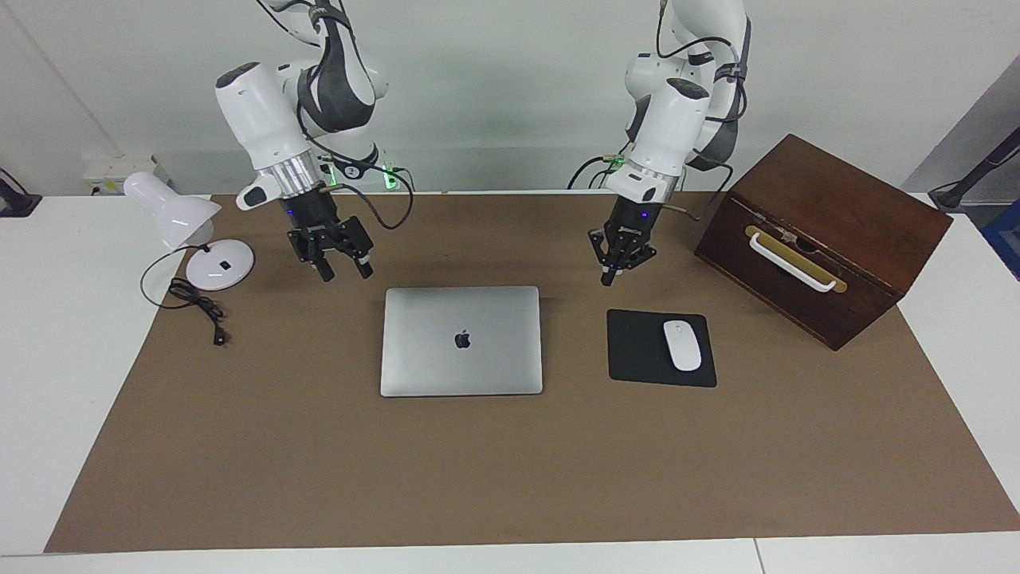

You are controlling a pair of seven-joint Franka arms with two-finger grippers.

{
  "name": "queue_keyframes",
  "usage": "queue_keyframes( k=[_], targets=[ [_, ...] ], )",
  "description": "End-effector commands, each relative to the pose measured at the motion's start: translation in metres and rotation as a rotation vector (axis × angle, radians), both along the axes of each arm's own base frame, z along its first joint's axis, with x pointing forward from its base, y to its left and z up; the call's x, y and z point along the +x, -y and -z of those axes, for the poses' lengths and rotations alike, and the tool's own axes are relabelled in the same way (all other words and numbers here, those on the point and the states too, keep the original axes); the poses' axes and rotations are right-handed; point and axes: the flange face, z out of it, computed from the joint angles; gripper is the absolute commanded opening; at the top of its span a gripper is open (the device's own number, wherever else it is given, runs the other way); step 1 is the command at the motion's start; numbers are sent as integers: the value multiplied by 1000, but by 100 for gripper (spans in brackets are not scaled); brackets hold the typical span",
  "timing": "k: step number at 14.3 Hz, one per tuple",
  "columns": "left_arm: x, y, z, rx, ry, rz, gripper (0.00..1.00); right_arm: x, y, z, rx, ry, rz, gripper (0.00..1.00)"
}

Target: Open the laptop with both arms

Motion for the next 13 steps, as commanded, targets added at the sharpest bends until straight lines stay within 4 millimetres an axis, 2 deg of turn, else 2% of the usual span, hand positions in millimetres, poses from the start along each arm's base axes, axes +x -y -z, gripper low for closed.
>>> queue_keyframes(
  k=[1,4,9,13],
  targets=[
    [-29,4,12,-25,39,15,0,-22,-23,17,65,14,78,100],
    [-47,17,22,-32,73,52,0,-36,-39,33,115,27,131,100],
    [-78,36,39,-45,128,117,0,-73,-80,61,153,65,160,100],
    [-89,47,45,-39,142,155,0,-97,-90,74,162,75,181,100]
  ],
)
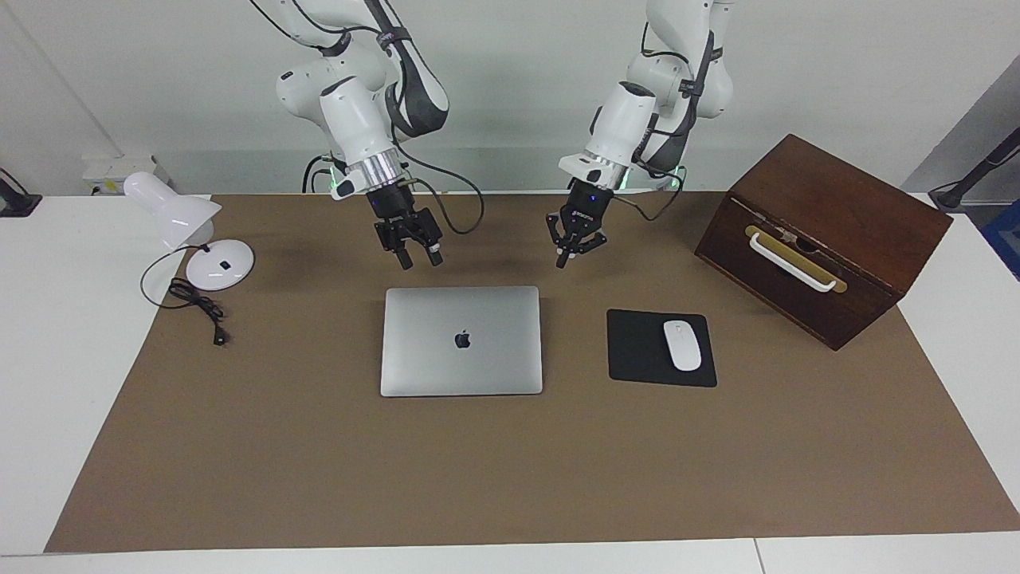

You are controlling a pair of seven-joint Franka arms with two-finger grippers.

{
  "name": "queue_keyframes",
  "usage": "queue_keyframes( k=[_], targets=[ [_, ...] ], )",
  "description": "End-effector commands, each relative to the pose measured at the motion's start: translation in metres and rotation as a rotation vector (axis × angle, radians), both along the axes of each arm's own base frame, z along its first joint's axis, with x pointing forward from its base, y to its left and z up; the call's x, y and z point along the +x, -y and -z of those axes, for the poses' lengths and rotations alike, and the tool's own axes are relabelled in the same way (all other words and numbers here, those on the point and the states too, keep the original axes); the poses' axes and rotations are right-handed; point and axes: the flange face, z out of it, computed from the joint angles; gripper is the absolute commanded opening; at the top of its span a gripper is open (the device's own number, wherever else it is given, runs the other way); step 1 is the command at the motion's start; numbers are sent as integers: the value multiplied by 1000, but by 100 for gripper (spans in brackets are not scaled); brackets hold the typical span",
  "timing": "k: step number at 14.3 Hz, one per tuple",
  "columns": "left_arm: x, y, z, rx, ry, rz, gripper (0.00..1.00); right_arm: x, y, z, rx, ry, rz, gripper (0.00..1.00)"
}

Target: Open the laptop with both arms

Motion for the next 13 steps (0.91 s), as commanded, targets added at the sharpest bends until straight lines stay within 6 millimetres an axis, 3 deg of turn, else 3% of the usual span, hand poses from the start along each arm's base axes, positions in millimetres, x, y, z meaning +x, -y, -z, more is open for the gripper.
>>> queue_keyframes(
  k=[1,8,13],
  targets=[
    [-12,4,4,-11,20,18,0,-17,0,6,17,4,36,100],
    [-14,24,32,19,16,64,0,-33,-15,23,30,-38,43,100],
    [-4,37,47,51,50,121,0,-29,-18,39,3,-67,46,100]
  ],
)
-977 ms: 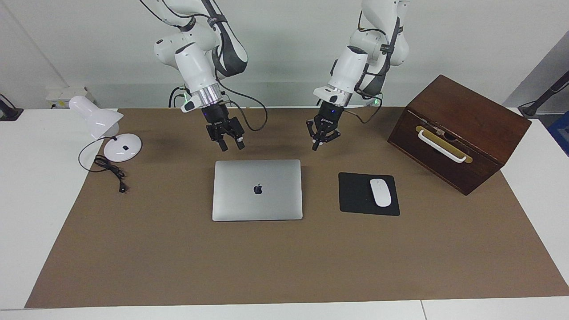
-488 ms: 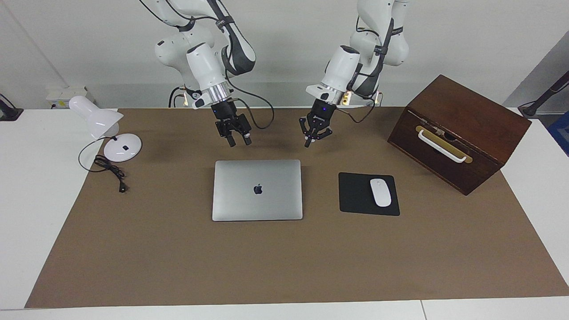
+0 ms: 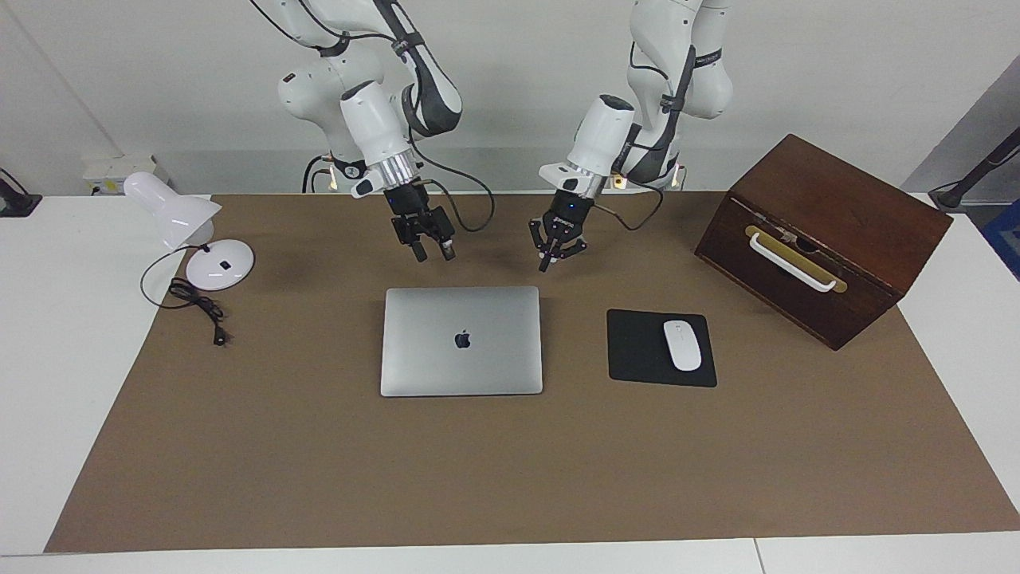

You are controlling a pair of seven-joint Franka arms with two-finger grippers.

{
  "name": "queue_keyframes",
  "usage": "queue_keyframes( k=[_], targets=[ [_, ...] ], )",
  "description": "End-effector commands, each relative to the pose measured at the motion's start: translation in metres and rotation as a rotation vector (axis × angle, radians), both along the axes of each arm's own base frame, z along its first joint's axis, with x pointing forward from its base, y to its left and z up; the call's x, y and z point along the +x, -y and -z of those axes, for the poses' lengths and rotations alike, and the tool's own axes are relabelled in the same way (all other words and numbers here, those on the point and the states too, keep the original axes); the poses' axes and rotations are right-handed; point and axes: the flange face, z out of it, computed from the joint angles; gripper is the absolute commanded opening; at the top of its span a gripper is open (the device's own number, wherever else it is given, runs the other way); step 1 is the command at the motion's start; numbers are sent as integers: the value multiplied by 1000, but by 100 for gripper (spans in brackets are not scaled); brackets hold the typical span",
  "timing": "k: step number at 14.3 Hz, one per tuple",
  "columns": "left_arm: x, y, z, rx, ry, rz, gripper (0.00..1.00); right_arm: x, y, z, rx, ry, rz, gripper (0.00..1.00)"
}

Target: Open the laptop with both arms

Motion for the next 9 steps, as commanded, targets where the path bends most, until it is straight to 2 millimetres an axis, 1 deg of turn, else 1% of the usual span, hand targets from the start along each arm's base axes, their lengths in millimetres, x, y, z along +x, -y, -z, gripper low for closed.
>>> queue_keyframes(
  k=[1,5,7,9],
  targets=[
    [7,11,16,0,46,26,0,3,-1,9,-15,-3,22,100],
    [9,17,37,-10,103,37,0,11,-7,14,-23,-11,22,100],
    [12,18,44,-19,125,33,0,12,-8,16,-27,-14,22,100],
    [15,21,44,-21,133,36,0,11,-7,18,-30,-18,22,100]
  ],
)
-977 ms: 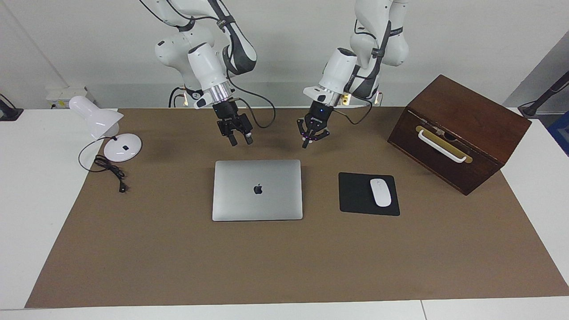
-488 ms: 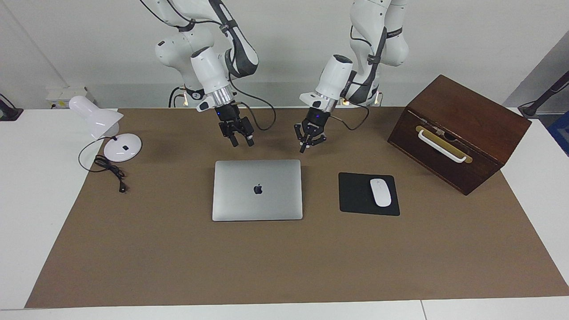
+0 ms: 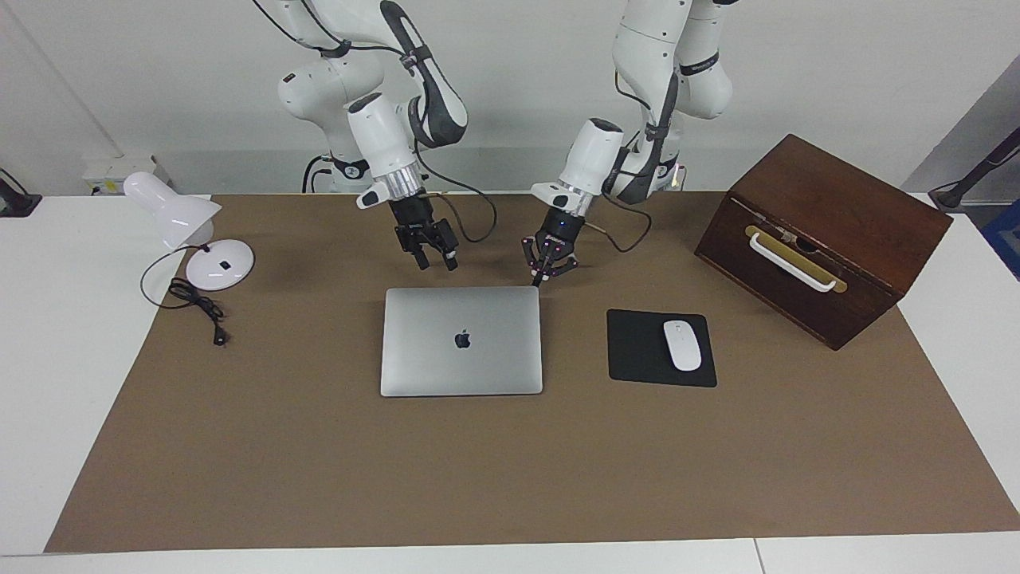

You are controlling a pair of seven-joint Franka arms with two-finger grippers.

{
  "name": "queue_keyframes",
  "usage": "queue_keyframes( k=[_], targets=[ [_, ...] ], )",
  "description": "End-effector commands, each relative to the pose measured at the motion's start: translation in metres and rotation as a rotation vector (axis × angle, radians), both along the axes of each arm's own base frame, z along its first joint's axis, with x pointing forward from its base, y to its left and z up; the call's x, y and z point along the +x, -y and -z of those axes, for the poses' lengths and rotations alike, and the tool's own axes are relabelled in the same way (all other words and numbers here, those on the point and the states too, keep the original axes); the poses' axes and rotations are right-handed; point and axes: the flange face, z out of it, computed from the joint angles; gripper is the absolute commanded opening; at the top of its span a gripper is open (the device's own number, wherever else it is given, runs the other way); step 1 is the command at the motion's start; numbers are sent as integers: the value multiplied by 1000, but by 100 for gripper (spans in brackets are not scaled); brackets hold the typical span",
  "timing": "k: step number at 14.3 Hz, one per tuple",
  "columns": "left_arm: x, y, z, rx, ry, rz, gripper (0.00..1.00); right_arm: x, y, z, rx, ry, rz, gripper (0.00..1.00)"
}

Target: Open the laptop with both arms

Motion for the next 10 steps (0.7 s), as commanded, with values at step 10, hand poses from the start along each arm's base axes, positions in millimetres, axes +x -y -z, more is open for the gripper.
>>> queue_keyframes(
  k=[10],
  targets=[
    [21,18,2,8,62,43,0,6,-2,4,-7,7,22,100]
  ],
)
